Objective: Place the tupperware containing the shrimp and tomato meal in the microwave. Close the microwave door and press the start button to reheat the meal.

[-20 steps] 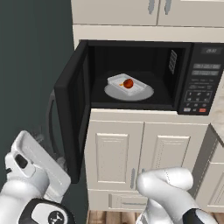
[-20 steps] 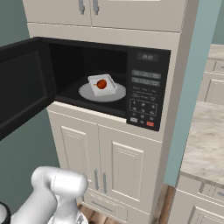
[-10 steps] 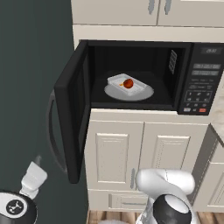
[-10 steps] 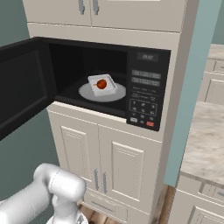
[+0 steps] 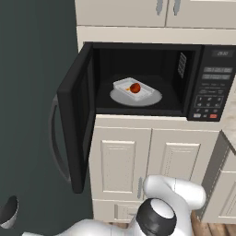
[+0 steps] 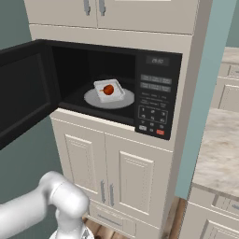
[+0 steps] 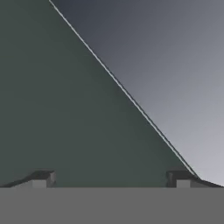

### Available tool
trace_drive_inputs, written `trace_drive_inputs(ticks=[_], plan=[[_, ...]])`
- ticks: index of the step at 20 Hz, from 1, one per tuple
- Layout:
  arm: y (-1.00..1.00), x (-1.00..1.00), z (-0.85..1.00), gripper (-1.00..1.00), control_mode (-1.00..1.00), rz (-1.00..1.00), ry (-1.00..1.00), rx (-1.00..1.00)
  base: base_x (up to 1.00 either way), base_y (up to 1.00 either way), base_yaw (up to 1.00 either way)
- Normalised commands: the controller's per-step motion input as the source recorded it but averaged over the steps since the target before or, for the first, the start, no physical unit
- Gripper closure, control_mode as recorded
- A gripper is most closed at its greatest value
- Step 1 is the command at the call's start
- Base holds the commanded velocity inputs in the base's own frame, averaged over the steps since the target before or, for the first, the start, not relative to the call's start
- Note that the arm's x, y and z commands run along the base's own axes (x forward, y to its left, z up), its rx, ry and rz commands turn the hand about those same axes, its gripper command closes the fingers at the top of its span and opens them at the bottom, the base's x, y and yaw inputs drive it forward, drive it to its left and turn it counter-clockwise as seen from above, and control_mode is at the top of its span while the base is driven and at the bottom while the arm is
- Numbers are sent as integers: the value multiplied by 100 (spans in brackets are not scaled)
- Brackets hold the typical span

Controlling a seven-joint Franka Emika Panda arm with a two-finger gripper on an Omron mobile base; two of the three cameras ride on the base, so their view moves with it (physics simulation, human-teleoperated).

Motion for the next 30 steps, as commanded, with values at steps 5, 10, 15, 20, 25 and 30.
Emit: trace_drive_inputs(ticks=[5,10,15,20,25,30], plan=[[-62,47,-9,-100,-100,-11,0,1,0,0,0],[-58,76,-4,-100,-100,-9,2,1,0,0,0],[-69,55,-20,-100,-100,-11,0,3,0,0,0],[-100,2,-24,-100,-100,-19,-3,9,0,0,0],[-100,0,-6,-100,-100,-20,-9,15,0,0,0],[-100,2,0,-100,-100,-13,-13,19,0,0,0]])
